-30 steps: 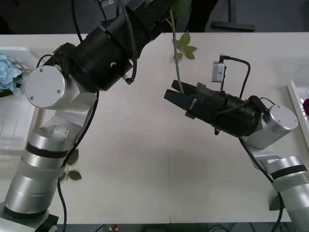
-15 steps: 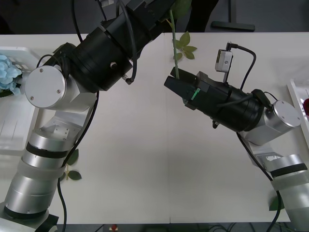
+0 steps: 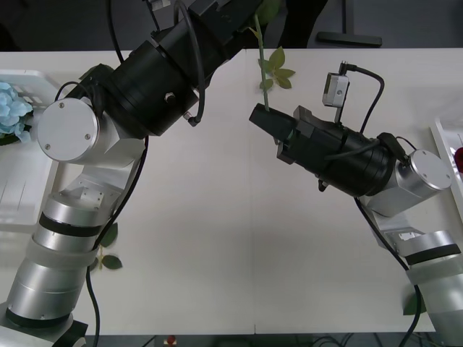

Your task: Place the red flowers into the right box and the blue flowers into the left box. If a person shows an open palm, hand one flower to the person first, then continue sorting.

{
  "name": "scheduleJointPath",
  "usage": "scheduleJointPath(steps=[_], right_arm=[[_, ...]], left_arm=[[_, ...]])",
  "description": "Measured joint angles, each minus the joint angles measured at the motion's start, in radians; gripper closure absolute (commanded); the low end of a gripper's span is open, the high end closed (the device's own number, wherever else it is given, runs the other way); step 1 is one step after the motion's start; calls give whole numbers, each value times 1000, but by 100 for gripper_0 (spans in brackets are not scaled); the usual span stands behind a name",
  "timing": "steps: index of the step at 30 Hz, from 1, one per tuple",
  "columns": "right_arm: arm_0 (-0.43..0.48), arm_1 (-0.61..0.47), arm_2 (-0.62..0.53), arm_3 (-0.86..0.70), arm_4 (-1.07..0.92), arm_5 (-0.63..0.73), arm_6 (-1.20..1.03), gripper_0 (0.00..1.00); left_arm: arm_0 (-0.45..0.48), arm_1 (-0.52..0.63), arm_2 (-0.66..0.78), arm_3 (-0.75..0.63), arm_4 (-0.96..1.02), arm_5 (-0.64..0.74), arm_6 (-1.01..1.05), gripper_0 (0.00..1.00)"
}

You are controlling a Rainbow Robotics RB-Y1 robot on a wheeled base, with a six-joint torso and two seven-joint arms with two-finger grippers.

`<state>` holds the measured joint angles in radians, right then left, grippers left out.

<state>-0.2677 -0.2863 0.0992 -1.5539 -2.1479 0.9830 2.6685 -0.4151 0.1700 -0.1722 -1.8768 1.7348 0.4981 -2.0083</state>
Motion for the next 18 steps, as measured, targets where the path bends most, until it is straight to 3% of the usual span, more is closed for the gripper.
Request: scheduleJointPath(steps=[7,8,9,10,12,15,18], right_arm=[[0,0,0,-5,0,0,1,100],[0,0,0,-5,0,0,1,100],[0,0,0,-5,0,0,2,100],[0,0,0,-5,0,0,2,100],[0,0,0,-5,0,0,2,100],[0,0,0,-5,0,0,2,100],[0,0,0,-5,0,0,2,100]], left_arm=[[1,0,0,1,9,0,0,97],[1,0,0,1,11,0,0,89],[1,0,0,1,11,0,0,61],[1,0,0,1,11,0,0,40],[1,0,0,1,11,0,0,20],[2,1,0,1,11,1,0,2],[2,7,0,1,31,7,0,0]])
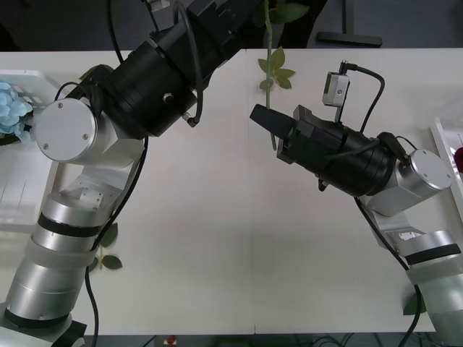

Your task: Place the red flowers into the right box and the blue flowers into the left box. If a person shows an open palm, hand one flower to the person first, then continue sorting.

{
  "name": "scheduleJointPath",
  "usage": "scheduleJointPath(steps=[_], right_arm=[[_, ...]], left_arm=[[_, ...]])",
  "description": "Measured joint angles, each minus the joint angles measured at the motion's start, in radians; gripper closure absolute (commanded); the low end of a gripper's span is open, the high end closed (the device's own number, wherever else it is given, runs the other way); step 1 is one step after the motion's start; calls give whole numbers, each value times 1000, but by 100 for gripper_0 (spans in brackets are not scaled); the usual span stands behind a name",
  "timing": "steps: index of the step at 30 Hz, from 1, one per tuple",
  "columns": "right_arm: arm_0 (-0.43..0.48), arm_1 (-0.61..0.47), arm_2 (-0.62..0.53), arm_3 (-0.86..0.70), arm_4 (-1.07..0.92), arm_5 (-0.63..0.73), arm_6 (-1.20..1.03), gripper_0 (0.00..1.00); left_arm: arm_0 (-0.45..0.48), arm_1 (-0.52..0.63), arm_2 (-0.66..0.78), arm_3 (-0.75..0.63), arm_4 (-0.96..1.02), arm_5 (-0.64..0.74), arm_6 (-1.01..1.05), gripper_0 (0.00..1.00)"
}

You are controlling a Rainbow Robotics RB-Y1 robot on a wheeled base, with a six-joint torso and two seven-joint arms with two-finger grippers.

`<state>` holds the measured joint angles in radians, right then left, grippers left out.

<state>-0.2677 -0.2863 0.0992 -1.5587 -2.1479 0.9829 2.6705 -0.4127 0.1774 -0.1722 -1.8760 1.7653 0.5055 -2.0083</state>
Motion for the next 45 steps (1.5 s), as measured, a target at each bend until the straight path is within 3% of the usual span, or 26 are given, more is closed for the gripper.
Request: scheduleJointPath(steps=[6,17,30,45], right_arm=[[0,0,-1,0,0,0,0,100],[-14,-7,-49,0,12,-89,0,100],[-122,-26,-165,0,103,-133,0,100],[-130,69,-165,0,60,-179,0,100]], left_arm=[[4,51,10,0,15,78,0,0],[80,179,178,-1,111,280,0,0],[114,218,220,-3,162,298,0,0],[114,218,220,-3,162,298,0,0]])
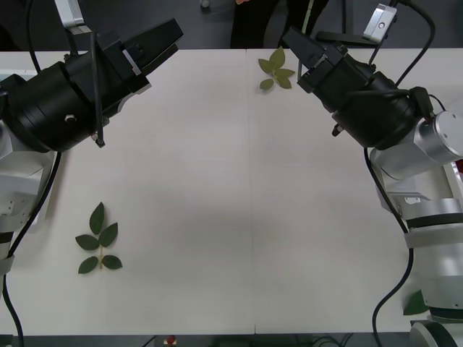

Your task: Place the red flowers into the right box and the blue flowers into the left box. If a person shows an open palm, hand one flower to the person first, then continue sorting.

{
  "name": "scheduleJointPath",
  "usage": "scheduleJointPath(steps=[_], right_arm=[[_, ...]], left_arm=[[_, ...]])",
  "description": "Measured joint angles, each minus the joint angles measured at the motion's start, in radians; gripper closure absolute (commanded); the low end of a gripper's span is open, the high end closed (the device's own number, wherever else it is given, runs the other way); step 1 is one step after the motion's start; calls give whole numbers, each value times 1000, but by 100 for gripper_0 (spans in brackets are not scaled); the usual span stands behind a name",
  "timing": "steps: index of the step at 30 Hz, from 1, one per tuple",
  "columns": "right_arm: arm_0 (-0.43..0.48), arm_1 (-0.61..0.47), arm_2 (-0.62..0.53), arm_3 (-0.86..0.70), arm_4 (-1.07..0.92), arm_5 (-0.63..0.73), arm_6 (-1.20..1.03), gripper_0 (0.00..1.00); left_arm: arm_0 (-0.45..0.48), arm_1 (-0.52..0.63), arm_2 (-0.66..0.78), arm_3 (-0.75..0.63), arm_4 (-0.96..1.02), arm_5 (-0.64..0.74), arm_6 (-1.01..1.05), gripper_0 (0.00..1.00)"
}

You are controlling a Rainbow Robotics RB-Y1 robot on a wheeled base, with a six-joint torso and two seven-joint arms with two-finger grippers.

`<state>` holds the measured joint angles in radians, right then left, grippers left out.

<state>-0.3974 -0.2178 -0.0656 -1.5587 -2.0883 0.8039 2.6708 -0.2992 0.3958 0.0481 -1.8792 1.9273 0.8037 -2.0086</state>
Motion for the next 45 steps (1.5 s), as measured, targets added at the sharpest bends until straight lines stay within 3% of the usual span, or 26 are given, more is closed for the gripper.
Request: scheduleJointPath(steps=[28,37,45], right_arm=[[0,35,28,0,1,-43,0,100],[-7,35,62,0,14,-140,0,100],[-38,35,77,5,14,-144,0,100]], left_arm=[[0,0,0,0,1,0,0,0],[0,0,0,0,1,0,0,0],[0,-1,0,0,1,0,0,0]])
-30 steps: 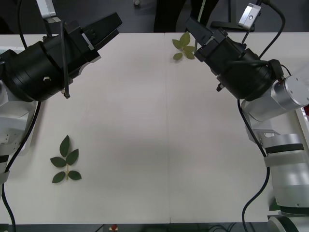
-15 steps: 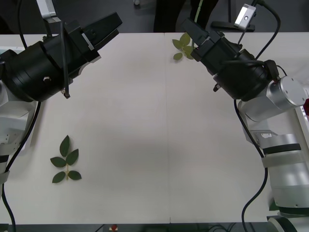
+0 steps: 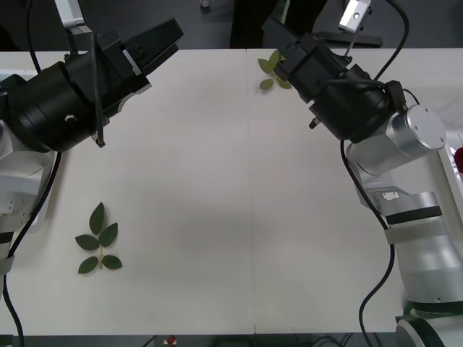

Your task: Place the red flowers into the right box and the blue flowers into the left box. If a person shows an open palm, hand one flower to the person first, then continue sorting.

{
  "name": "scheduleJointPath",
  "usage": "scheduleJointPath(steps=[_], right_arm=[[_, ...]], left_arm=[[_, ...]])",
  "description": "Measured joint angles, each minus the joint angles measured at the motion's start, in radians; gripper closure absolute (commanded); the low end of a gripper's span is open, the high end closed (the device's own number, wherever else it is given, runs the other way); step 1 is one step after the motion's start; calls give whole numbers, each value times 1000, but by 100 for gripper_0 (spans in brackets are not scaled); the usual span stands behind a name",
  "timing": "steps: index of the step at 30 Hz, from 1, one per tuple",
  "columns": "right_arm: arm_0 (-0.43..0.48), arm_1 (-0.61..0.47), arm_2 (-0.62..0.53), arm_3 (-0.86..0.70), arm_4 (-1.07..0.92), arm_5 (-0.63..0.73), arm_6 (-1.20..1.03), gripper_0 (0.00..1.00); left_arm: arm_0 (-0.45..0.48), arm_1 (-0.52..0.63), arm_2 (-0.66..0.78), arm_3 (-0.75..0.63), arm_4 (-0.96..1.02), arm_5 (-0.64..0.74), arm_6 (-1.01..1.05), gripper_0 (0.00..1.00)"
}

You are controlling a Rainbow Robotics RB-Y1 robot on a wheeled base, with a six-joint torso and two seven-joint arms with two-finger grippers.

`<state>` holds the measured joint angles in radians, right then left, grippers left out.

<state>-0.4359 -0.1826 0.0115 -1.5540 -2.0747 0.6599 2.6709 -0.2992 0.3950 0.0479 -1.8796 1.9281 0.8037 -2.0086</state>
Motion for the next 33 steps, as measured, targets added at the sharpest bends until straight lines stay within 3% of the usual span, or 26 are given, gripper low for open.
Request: scheduleJointPath(steps=[23,33], right_arm=[[-24,0,-1,23,0,1,0,100],[-152,0,-35,148,30,18,0,100]], left_arm=[[0,-2,-1,0,0,0,-1,0],[0,-2,-1,-1,0,0,-1,0]])
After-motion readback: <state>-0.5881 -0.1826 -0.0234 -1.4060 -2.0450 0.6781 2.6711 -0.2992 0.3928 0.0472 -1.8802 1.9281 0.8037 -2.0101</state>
